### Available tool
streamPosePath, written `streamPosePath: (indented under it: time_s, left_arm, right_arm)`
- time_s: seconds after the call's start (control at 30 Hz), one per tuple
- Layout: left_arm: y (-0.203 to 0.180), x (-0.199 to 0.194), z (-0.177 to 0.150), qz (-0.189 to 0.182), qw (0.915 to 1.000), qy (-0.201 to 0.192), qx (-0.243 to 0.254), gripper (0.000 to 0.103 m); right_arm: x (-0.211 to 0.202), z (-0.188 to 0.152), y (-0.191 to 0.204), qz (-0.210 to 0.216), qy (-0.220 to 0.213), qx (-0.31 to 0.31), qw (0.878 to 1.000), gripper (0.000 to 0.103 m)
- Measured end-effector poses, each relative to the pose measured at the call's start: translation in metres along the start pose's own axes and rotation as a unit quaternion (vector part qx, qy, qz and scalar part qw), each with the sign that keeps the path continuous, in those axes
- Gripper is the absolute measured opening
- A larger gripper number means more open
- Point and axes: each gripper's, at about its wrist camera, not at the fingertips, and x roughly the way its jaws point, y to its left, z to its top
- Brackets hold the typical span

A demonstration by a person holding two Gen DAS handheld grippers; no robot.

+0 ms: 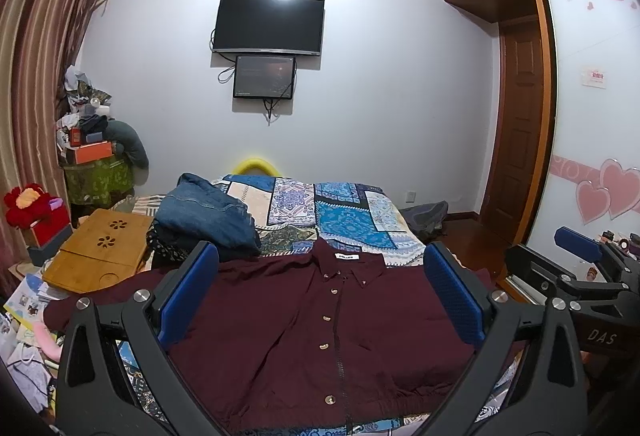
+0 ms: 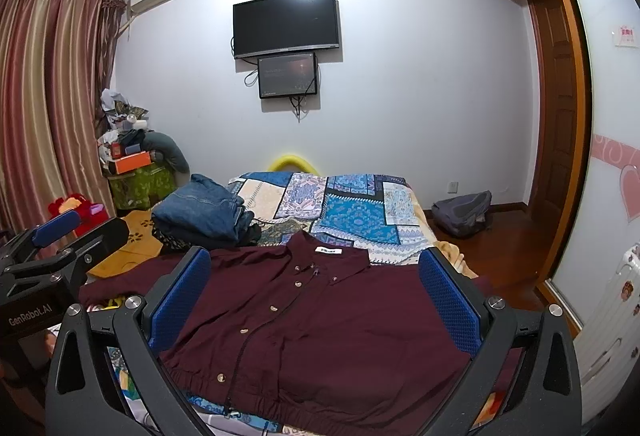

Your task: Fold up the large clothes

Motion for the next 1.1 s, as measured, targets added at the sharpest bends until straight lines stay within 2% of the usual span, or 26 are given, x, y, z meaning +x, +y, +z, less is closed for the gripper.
streamPosePath:
  time_s: [1.1]
  left_arm:
    - [0.004, 0.0044, -0.003, 0.002, 1.0, -0.003, -0.004, 0.103]
  right_arm:
    - [0.0012, 0.0003, -0.001, 0.001, 0.002, 0.005, 1.0, 0.103]
